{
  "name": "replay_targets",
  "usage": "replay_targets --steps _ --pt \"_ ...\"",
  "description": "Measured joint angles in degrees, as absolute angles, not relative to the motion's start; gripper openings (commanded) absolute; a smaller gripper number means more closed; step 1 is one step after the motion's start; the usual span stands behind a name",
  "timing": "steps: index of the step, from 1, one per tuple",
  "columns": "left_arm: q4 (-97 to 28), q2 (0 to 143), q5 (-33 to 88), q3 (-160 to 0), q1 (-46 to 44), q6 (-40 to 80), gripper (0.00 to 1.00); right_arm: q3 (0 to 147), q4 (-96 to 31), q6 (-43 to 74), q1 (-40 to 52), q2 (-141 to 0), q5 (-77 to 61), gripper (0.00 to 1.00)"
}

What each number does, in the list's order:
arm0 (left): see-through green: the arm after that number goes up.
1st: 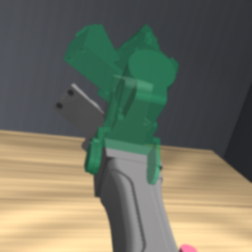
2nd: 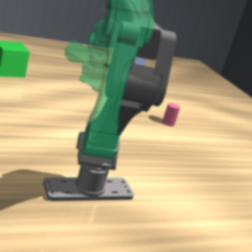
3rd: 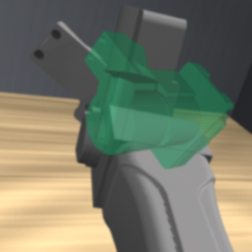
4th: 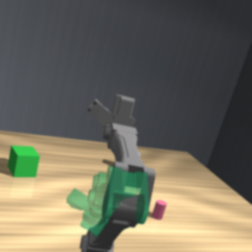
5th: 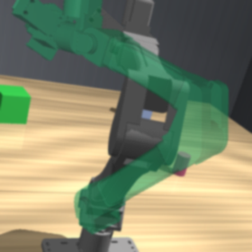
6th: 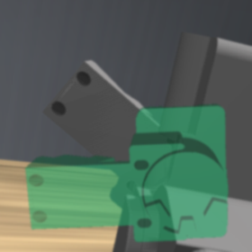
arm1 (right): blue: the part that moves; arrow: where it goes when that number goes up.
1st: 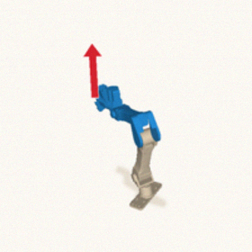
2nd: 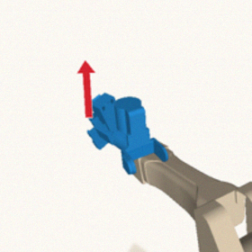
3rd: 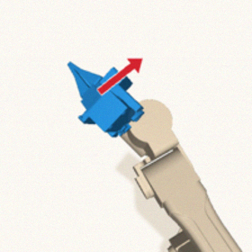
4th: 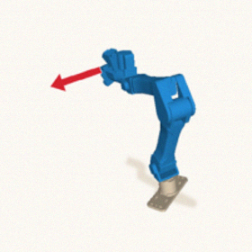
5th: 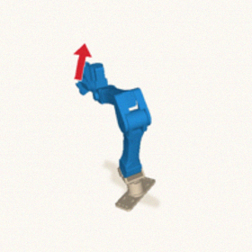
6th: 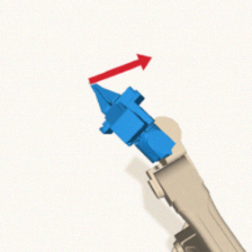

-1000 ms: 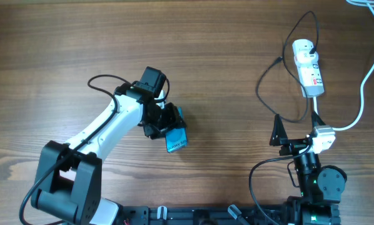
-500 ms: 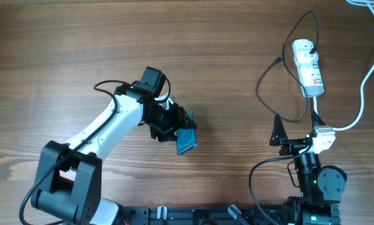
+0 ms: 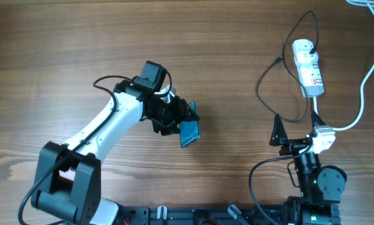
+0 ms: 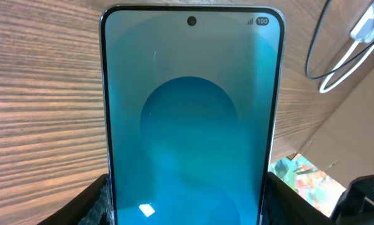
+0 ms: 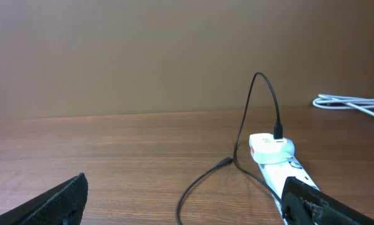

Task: Plug charger to phone and switch on socket
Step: 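Lift the phone with the left gripper and tilt it upright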

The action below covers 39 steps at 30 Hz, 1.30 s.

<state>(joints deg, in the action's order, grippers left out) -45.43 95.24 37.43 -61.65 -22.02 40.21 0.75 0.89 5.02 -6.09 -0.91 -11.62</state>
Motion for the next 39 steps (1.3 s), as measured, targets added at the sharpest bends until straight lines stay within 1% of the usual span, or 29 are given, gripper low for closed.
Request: replay_targets --steps 12,16,19,23,27,34,39 --pt "-43.31 95.24 37.45 -61.89 -22.02 43.09 0.40 0.75 0.89 5.02 -6.09 -0.91 -11.62 1.00" --pt "-42.61 95.24 37.93 -61.95 -22.02 46.04 0.41 0.75 0.89 5.02 -6.09 -0.91 -11.62 1.00" --pt "-41.98 95.22 40.27 -62.00 -22.02 48.12 0.40 0.75 0.89 5.02 -6.09 -0.91 -11.60 1.00" --pt "-39.33 95.22 50.78 -62.11 -21.43 52.07 0.41 0.75 0.89 5.02 -6.09 -0.91 -11.62 1.00" --pt "-38.37 95.22 56.71 -62.22 -18.83 54.59 0.41 0.75 0.89 5.02 -6.09 -0.91 -11.62 1.00" --pt "-38.26 95.22 58.63 -62.22 -15.05 55.42 0.41 0.75 0.89 5.04 -6.09 -0.91 -11.62 1.00" --pt "-38.11 95.22 58.61 -62.22 -14.98 55.44 0.41 0.75 0.89 5.02 -6.09 -0.91 -11.62 1.00"
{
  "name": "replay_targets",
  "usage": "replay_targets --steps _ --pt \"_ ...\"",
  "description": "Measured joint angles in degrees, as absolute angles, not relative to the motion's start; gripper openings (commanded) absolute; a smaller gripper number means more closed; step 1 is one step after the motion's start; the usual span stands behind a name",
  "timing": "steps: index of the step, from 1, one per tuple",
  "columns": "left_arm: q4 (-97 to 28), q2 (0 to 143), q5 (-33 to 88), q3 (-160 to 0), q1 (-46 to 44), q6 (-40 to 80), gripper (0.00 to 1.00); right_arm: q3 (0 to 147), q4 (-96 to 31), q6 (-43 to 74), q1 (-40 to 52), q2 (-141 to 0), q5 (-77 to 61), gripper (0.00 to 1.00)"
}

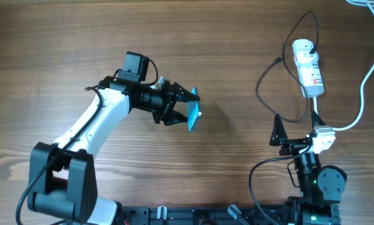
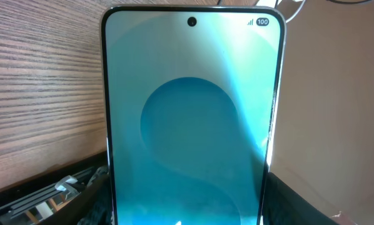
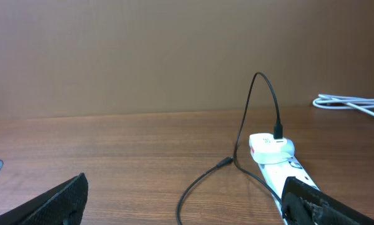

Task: Plug charger to phone and switch on socket

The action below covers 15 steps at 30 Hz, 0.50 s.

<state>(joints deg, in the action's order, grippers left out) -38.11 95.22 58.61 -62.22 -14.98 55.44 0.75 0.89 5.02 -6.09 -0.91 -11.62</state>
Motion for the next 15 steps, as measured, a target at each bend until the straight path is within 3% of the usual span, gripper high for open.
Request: replay_targets --steps 15 --pt "-30.06 95.22 54.08 -62.33 -14.98 55.75 0.41 0.75 0.91 5.02 -6.09 -0.91 -11.62 1.00"
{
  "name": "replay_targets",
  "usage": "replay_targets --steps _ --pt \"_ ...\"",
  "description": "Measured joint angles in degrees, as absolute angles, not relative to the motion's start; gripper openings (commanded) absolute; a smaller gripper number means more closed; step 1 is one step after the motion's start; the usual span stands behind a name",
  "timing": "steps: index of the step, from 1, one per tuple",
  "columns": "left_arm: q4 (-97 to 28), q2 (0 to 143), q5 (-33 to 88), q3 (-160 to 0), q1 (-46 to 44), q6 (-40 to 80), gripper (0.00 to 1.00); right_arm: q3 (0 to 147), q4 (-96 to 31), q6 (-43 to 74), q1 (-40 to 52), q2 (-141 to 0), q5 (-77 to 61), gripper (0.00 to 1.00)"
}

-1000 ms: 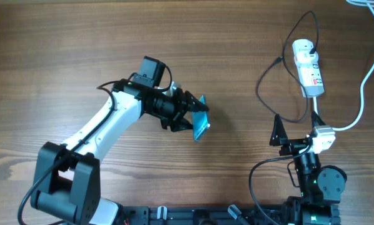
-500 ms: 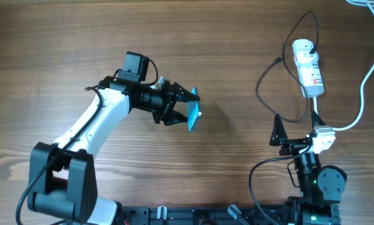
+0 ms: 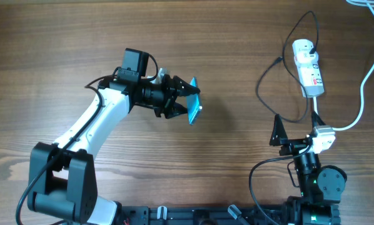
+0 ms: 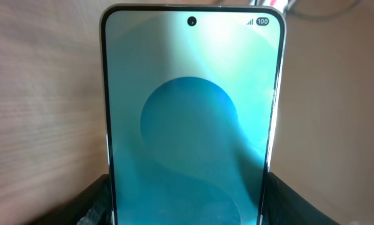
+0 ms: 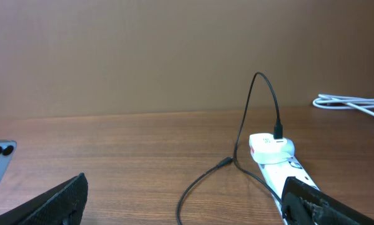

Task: Plug charger to phone and switch on socket

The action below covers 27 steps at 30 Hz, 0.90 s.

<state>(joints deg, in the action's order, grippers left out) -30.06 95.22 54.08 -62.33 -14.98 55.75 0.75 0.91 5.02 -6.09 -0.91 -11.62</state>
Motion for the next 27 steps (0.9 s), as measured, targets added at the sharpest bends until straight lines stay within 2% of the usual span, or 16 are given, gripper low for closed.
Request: replay_targets --steps 3,9,14,18,22,27 --pt "-28.42 95.22 47.55 -62.33 -14.98 55.86 0.41 0.75 0.91 7.29 -6.09 -0.91 -12.53 1.00" --pt "-26.50 95.22 36.91 -62.33 -14.83 55.88 0.40 0.64 1.74 45.45 -6.09 -0.91 -27.33 1.00" --pt "-25.19 95.22 35.14 -62.33 -13.67 56.07 0.40 0.45 2.57 60.62 -6.09 -0.93 -32.67 0.99" --pt "-25.15 95.22 34.70 -62.33 -13.37 56.07 0.40 0.36 7.90 58.30 -6.09 -1.10 -35.77 0.99" --pt "-24.18 95.22 34.39 -62.35 -13.37 57.39 0.40 2.87 3.16 50.72 -6.09 -8.34 -36.93 0.99" --pt "-22.83 95.22 34.28 -62.37 -13.37 59.37 0.40 12.43 2.57 40.53 -4.80 -28.73 -37.36 0.99"
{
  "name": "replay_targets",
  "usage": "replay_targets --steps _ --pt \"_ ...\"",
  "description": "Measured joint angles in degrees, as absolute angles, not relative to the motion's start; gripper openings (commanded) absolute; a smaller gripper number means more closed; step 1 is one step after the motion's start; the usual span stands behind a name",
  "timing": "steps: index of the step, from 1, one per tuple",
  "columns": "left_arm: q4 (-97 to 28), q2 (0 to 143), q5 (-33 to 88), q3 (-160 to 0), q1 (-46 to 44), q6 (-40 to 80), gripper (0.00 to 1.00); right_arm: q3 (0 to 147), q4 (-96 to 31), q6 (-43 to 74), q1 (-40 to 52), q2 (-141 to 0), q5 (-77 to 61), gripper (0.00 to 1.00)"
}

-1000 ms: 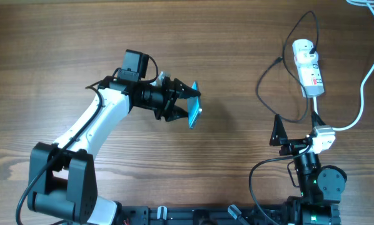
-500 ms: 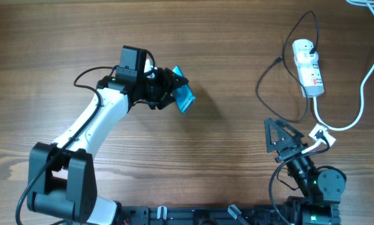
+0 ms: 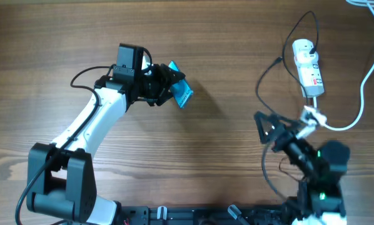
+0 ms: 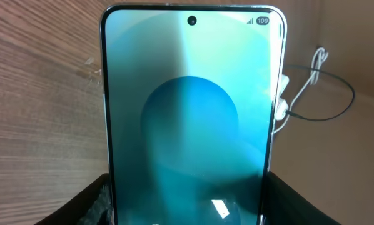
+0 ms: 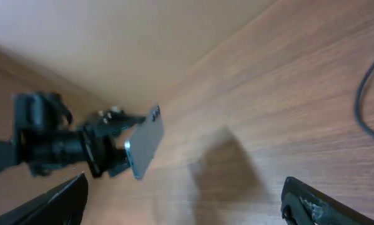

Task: Plug charger to phone and switch on socket

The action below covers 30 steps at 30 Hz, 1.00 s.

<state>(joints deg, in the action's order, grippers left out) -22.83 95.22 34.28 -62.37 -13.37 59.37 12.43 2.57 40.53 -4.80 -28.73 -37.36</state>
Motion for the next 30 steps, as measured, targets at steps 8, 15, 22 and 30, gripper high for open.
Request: replay_targets --steps 8,15,22,30 --pt "-22.28 95.20 33.04 -62.37 -13.39 62.72 0.40 25.41 14.33 30.50 16.40 -60.10 -29.41 0.99" --pt "-22.17 95.18 32.36 -62.37 -13.50 65.49 0.40 26.37 34.57 29.91 30.74 -76.55 -15.11 0.99" --pt "-22.20 95.18 30.87 -62.37 -17.47 66.24 0.40 27.11 38.61 32.32 32.32 -82.96 -11.29 0.89" --pt "-21.54 95.18 28.95 -62.37 -21.39 66.37 0.40 28.75 37.82 34.87 32.49 -83.33 -10.79 0.71"
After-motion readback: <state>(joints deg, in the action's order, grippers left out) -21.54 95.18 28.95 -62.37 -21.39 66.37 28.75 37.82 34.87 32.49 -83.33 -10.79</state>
